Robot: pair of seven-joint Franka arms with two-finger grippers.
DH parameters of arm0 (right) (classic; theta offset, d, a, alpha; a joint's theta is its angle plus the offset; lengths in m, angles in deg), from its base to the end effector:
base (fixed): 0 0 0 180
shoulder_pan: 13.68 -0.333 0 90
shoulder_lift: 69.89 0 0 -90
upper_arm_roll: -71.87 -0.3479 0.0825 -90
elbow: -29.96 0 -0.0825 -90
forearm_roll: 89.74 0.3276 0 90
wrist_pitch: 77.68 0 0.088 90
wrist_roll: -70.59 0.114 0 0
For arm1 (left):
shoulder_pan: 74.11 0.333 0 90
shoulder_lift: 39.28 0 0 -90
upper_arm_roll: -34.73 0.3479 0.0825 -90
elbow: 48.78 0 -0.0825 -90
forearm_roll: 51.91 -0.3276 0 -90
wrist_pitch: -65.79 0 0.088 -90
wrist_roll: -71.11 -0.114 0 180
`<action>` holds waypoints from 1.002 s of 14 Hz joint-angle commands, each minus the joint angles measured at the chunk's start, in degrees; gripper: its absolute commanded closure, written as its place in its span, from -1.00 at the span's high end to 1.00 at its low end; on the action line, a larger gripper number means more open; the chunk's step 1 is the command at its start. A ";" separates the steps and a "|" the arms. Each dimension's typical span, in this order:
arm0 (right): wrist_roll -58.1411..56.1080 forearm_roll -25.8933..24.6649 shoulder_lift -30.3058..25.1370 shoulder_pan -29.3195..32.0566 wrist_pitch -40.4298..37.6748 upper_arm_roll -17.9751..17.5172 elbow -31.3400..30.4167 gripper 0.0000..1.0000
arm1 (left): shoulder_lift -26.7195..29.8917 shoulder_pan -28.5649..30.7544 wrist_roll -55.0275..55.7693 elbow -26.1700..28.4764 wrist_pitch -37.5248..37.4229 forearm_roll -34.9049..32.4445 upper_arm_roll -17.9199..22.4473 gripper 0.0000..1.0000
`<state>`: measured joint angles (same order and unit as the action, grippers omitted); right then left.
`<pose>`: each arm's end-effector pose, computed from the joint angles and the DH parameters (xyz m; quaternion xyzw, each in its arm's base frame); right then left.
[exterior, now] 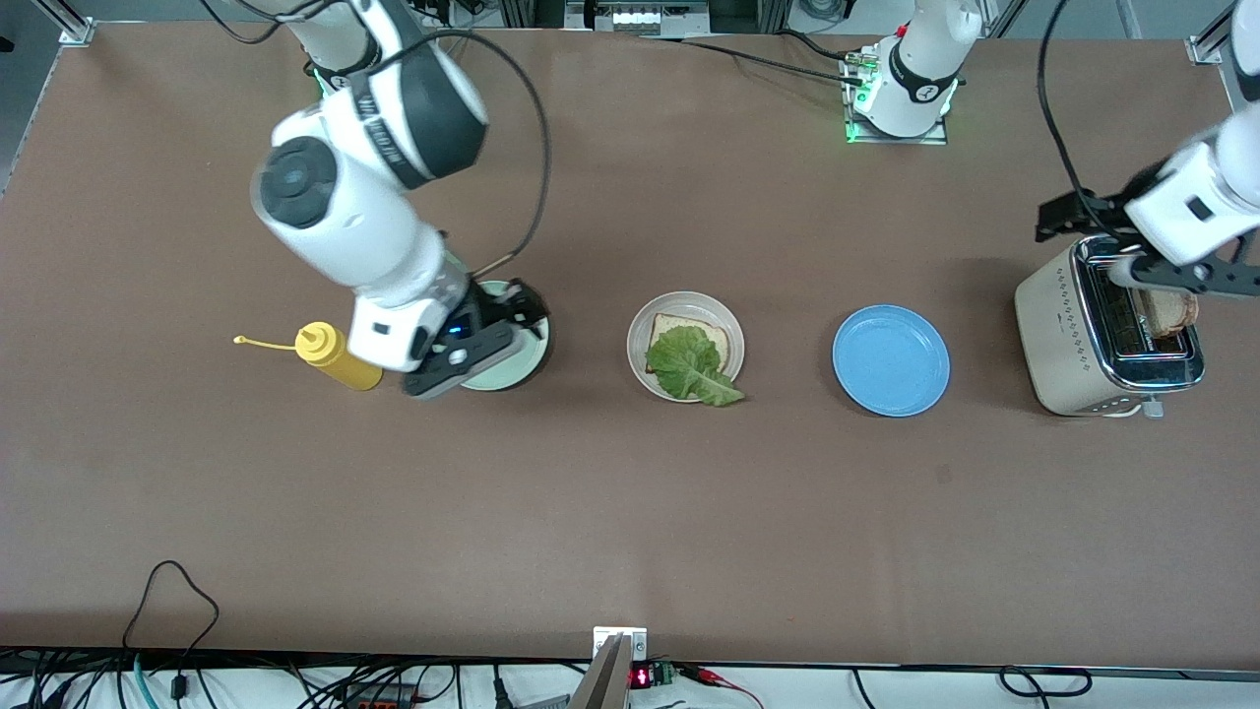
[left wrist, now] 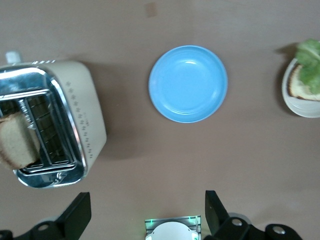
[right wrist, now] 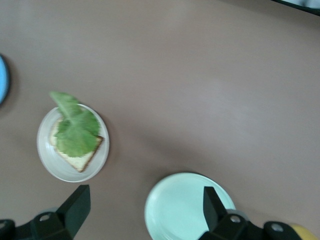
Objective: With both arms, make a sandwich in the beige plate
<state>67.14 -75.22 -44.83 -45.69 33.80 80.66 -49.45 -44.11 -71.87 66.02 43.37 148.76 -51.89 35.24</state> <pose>0.5913 0.2968 0.5125 -0.9736 -0.2004 -0.0473 0.0982 0.5039 0.0240 0.5829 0.9923 -0.0202 -0.1217 0.0081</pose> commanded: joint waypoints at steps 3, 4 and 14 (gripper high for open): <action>6.67 -3.01 -3.26 0.79 -6.35 5.79 -1.45 1.00 | -7.98 11.45 -7.98 -3.21 2.78 -5.51 -0.33 1.00; 8.96 -3.10 -3.61 2.02 -8.45 6.32 -1.54 1.00 | -8.87 12.61 -10.26 -2.42 5.59 -6.85 -0.24 1.00; 11.79 -11.45 -17.13 22.23 -14.97 -3.24 -9.78 1.00 | -10.02 23.08 -26.72 12.87 27.68 -6.43 -0.77 1.00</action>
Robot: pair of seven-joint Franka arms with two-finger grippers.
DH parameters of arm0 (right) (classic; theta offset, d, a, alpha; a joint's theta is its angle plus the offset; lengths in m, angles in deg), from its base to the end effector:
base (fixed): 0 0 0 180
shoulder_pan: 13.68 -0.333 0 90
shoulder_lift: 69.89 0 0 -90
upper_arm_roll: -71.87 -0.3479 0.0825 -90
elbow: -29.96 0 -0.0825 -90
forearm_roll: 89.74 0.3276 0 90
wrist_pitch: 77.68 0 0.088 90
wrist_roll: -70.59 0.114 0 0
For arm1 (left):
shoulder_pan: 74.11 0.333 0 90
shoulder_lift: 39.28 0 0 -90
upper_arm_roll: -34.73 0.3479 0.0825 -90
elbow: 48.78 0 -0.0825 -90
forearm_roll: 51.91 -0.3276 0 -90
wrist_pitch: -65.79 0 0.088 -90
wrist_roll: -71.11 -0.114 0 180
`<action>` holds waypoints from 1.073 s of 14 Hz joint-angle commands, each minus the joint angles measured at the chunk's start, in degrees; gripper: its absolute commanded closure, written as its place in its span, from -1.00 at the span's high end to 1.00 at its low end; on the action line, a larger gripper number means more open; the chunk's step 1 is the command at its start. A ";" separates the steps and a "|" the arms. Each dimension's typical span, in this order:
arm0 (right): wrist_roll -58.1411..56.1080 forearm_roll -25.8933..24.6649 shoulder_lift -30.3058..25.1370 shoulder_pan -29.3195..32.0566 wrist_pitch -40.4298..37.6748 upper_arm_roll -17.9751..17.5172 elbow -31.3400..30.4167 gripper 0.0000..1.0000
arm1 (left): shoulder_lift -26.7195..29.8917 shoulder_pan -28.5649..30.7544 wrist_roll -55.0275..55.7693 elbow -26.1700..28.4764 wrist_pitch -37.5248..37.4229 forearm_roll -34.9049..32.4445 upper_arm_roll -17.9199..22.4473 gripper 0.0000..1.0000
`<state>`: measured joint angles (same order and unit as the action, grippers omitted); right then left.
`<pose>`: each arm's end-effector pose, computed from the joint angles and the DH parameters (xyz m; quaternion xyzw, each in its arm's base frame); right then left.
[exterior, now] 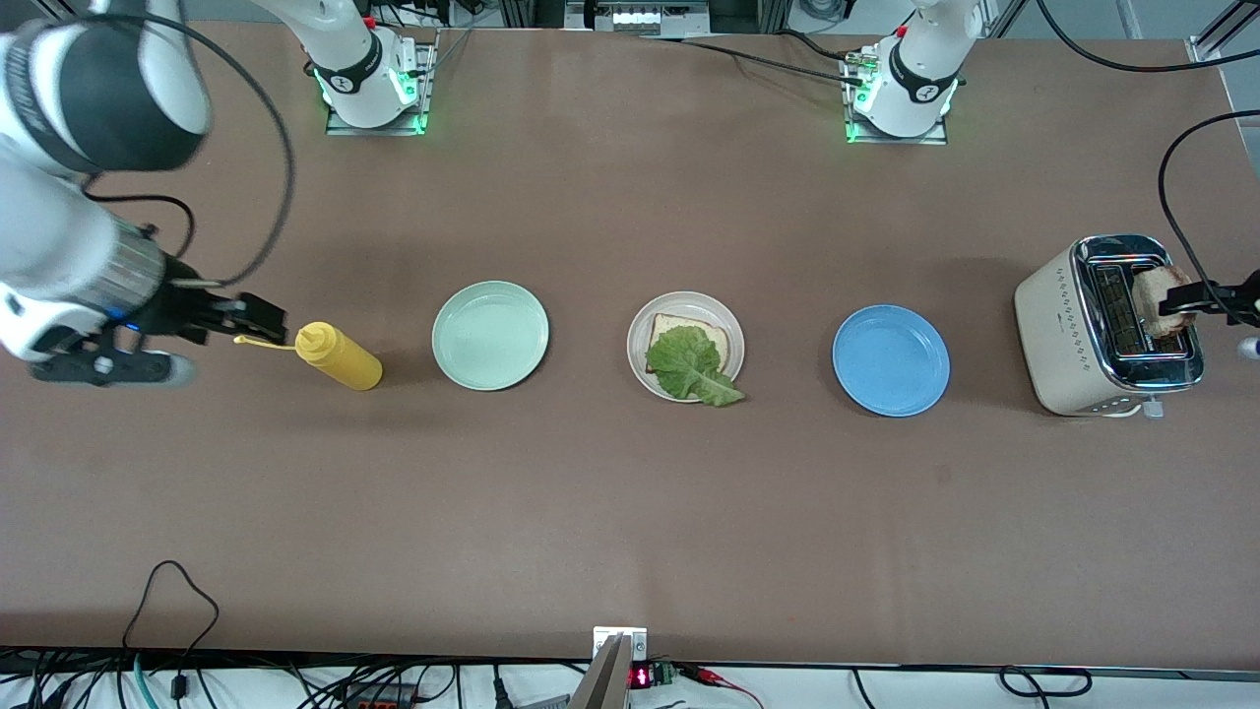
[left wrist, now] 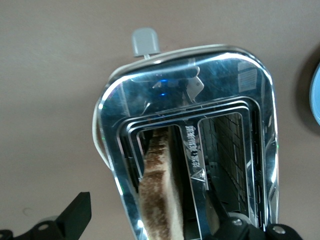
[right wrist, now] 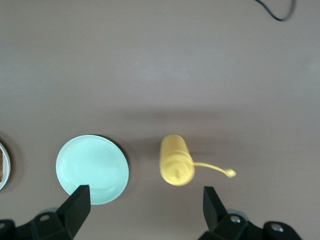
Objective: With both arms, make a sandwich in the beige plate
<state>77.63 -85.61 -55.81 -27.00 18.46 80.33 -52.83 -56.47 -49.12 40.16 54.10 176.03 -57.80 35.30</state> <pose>0.5819 0.0684 0.5793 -0.9996 0.0210 0.0069 0.0173 0.5146 0.2542 0.4213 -0.9928 0.0687 0.0981 0.0018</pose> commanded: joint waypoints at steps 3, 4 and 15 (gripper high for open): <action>1.22 -1.94 -11.25 8.21 0.72 -6.78 -9.66 1.00 | 2.69 1.28 -3.14 3.03 -2.38 -0.53 -0.74 0.01; 1.22 -2.03 -12.49 8.22 0.72 -6.88 -10.45 1.00 | 2.60 1.29 -3.23 3.03 -3.53 -0.53 -0.74 -0.27; 0.43 -4.22 -19.09 13.39 2.92 -12.67 -16.78 1.00 | 4.71 1.29 -3.76 -3.46 -13.90 -0.53 -0.74 -0.99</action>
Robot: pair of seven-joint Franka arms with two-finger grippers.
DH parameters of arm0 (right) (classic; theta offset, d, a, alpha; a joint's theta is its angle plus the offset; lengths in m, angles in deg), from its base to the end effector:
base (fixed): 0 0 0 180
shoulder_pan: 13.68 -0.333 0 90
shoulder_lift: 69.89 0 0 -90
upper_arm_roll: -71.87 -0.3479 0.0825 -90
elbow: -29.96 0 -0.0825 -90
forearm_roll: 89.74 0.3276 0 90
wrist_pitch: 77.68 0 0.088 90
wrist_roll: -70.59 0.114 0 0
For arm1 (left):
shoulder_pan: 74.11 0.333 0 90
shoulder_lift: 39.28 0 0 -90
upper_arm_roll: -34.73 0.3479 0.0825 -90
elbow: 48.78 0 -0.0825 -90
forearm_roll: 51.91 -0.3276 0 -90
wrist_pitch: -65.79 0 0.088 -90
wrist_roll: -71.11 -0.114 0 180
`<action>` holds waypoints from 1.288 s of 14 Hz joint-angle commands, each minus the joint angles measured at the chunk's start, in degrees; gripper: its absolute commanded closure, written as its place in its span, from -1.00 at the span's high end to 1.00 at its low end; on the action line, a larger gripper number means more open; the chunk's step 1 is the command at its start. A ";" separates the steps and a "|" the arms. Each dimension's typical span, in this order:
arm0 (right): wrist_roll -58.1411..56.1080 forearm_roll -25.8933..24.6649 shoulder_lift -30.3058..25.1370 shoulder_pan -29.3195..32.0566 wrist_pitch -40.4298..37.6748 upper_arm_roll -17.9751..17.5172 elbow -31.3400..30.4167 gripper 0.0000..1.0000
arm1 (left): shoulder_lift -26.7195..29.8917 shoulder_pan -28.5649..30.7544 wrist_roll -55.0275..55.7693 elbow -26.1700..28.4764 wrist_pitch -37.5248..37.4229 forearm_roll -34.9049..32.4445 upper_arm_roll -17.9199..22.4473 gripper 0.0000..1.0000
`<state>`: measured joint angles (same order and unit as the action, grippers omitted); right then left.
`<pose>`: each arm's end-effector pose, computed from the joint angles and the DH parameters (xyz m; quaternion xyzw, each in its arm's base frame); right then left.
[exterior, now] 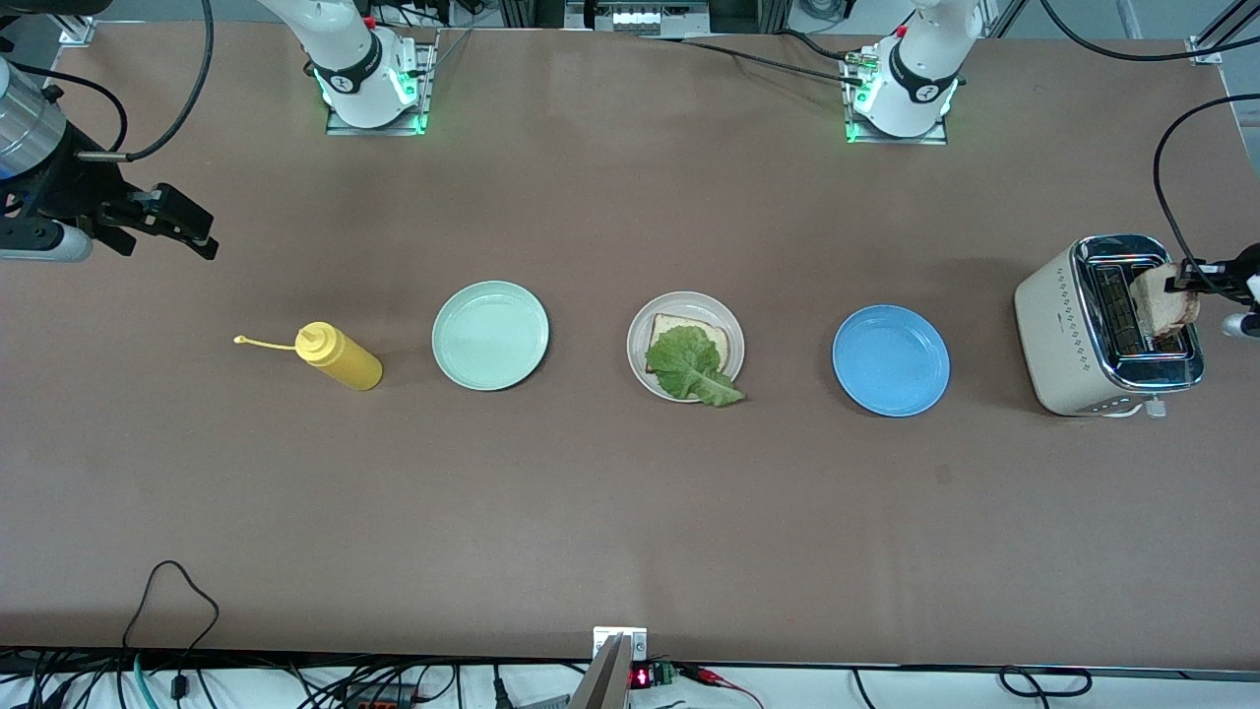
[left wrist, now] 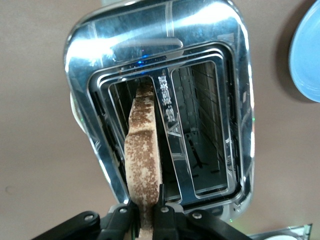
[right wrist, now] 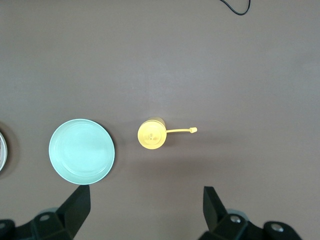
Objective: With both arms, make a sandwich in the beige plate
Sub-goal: 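Grasp the toast slice in the toaster with the left gripper and lift it, then carry the toast with the left gripper and lower it onto the lettuce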
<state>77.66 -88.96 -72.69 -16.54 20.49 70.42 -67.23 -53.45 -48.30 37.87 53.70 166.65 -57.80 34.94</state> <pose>0.4922 0.0388 0.6337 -0.9991 0.0248 -0.0322 0.0094 0.4890 0.2494 0.4437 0.9862 -0.0788 -0.1435 0.0251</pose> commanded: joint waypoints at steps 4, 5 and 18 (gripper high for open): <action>-1.08 -0.87 -2.65 2.94 1.06 -2.77 -2.74 1.00 | 1.87 -0.22 -2.00 -12.19 -15.58 -0.53 -1.78 -0.99; -2.23 -0.87 -2.30 2.94 1.58 -2.51 -2.57 1.00 | 1.87 -0.14 -2.96 -14.21 -17.61 -0.35 -3.79 -0.99; -5.93 -1.57 -2.56 2.94 0.63 -1.62 -2.21 1.00 | -10.85 -7.25 6.85 -17.40 -20.91 28.24 -25.87 -0.99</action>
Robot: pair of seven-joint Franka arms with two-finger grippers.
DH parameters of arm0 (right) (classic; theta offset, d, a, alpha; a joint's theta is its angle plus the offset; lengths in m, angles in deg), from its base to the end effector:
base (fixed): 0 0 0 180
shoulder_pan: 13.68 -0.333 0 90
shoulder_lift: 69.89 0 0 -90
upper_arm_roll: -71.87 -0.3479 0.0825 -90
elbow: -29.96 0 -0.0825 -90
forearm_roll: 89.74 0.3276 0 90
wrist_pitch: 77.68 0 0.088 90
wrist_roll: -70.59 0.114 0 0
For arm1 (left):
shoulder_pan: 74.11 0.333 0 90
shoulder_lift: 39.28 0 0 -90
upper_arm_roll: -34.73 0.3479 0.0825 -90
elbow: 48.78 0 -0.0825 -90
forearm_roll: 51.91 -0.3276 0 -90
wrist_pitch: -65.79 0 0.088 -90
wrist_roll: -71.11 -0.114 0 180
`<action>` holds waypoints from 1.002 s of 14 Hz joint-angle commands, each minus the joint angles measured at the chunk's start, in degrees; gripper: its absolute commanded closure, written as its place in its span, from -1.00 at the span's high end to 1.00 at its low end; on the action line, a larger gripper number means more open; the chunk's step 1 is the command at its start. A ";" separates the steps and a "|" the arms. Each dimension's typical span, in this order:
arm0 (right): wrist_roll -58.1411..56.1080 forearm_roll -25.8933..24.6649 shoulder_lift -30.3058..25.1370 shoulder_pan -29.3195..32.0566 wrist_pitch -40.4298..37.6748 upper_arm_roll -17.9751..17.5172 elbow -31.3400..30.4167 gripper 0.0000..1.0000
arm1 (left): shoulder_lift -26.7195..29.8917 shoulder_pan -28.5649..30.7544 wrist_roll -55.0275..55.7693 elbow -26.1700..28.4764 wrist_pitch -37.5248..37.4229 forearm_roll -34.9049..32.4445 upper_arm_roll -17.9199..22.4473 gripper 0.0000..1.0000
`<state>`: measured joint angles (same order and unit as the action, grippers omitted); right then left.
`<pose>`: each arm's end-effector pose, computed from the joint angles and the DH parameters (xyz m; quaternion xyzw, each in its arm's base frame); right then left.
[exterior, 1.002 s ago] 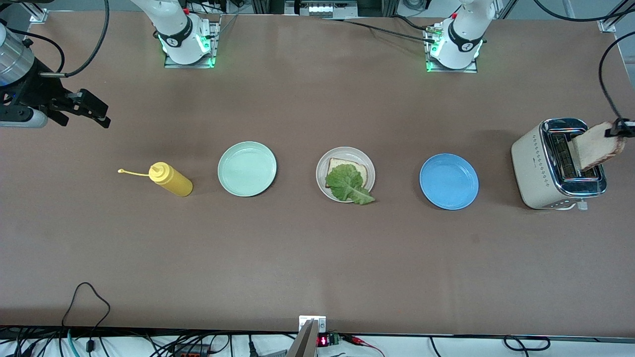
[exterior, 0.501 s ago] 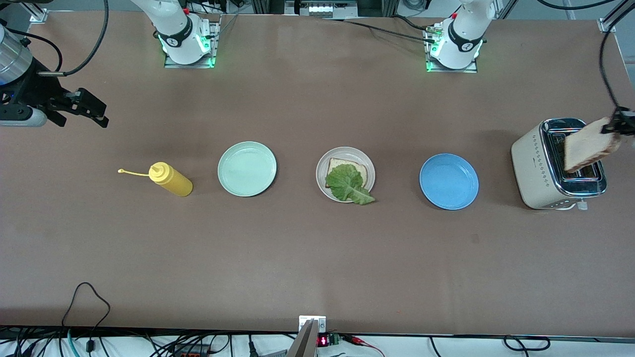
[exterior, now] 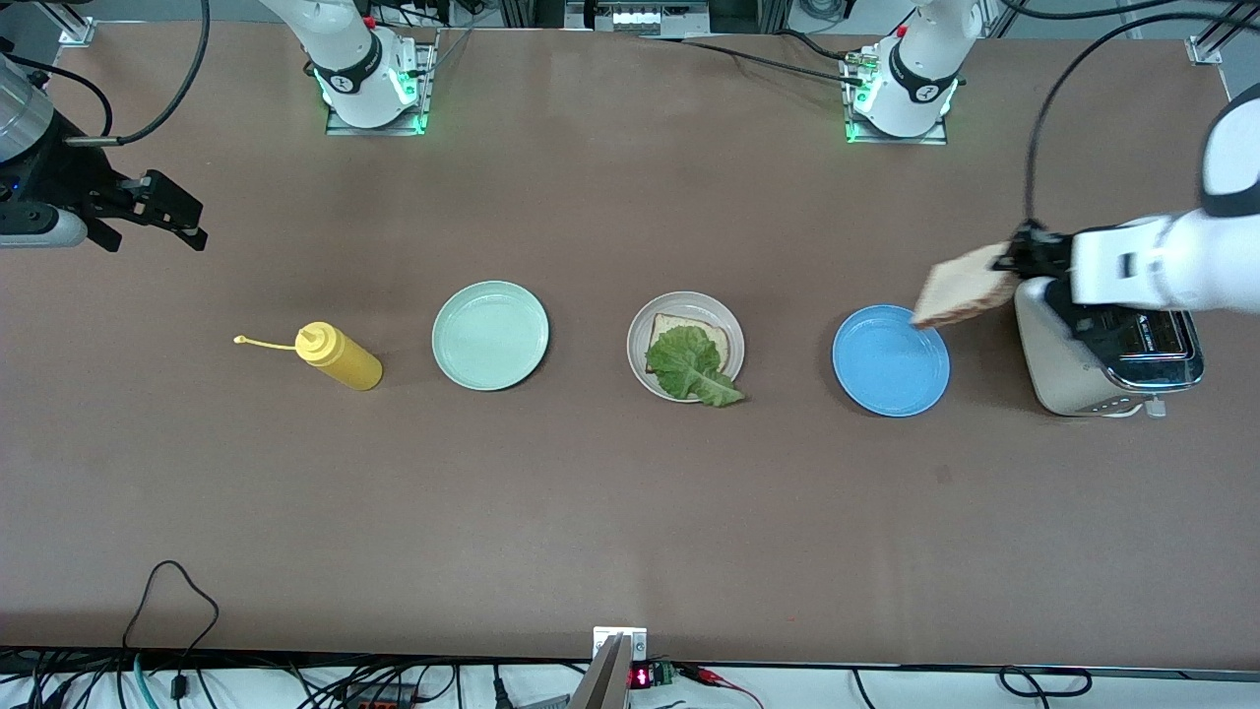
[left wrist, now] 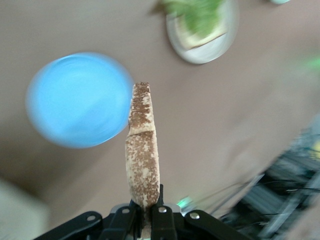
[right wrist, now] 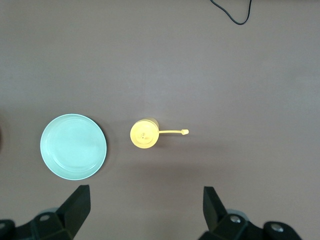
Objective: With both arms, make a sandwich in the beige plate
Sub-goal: 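Carry the toast with the left gripper and lower it onto the lettuce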
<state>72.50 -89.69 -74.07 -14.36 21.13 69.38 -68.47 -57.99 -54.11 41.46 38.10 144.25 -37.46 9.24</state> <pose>0.4857 0.0279 0.6373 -0.9991 -0.0109 -0.0398 0.0006 0.5478 -0.0493 0.5091 0.9114 -0.2913 -0.1704 0.2355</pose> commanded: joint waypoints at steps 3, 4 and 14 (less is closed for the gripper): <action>-0.77 -0.84 -1.18 0.86 -0.63 -0.58 -0.97 1.00 | -13.88 -3.65 2.76 -0.22 9.05 20.68 -0.17 -0.99; -0.77 -0.84 -1.18 0.94 -0.63 -0.58 -0.97 1.00 | -15.46 -4.44 2.49 0.74 12.38 24.63 -0.34 -1.00; -0.69 -0.58 -1.89 0.86 -2.30 -0.41 -0.71 1.00 | -24.08 -13.06 -19.99 13.94 38.87 45.31 -0.61 -1.00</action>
<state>72.48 -89.94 -74.50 -14.02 19.54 69.34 -68.49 -80.60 -67.44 25.49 51.52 181.93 5.75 8.75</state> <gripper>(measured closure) 0.000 0.907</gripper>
